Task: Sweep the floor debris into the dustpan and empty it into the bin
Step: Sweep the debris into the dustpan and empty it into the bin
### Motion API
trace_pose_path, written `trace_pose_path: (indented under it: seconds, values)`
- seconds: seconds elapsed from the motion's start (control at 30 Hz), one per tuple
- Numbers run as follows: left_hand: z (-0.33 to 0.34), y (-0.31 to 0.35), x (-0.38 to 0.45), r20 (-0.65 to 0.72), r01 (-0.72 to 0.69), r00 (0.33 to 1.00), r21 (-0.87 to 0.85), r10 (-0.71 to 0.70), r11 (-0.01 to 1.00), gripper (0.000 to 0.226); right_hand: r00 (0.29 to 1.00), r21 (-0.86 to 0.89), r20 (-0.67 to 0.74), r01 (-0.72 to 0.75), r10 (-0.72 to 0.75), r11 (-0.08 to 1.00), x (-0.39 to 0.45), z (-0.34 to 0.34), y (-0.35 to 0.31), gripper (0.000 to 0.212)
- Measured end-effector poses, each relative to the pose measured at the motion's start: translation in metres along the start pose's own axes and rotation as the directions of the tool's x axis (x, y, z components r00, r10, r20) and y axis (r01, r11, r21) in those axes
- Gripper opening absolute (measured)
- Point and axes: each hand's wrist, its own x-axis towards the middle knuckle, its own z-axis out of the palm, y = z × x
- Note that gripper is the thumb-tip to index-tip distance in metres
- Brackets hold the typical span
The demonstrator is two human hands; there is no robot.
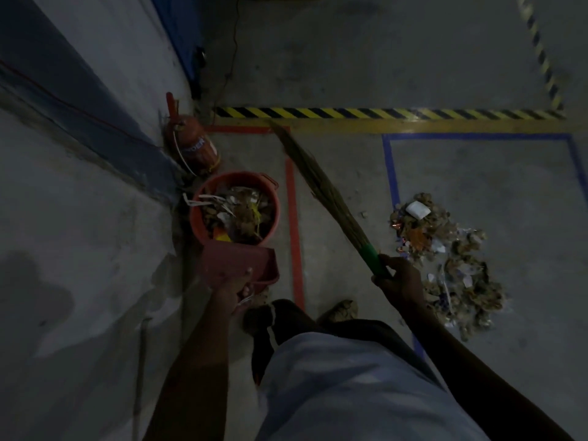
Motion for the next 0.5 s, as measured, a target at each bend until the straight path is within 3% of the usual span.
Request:
trace_pose_path:
  seconds: [0.13,0.3,0.5]
  values:
    - [0.042,-0.011,-0.028,-0.041,-0.05,0.998,-0.106,0.046,0.993,0.049,1.0,-0.006,0.021,0.009,-0.009,1.0,0.006,-0.03,0.038,0.055]
    - [0.082,0.001,-0.074,0.007,-0.089,0.995,-0.297,0.096,0.951,0.052,0.995,0.111,0.082,-0.059,0.05,0.992,0.028,-0.045,0.065,0.063]
    - [0.095,0.016,-0.076,0.016,-0.111,0.991,-0.409,0.129,0.906,0.052,0.992,0.07,0.126,-0.009,0.0,0.997,0.08,-0.057,0.056,0.055]
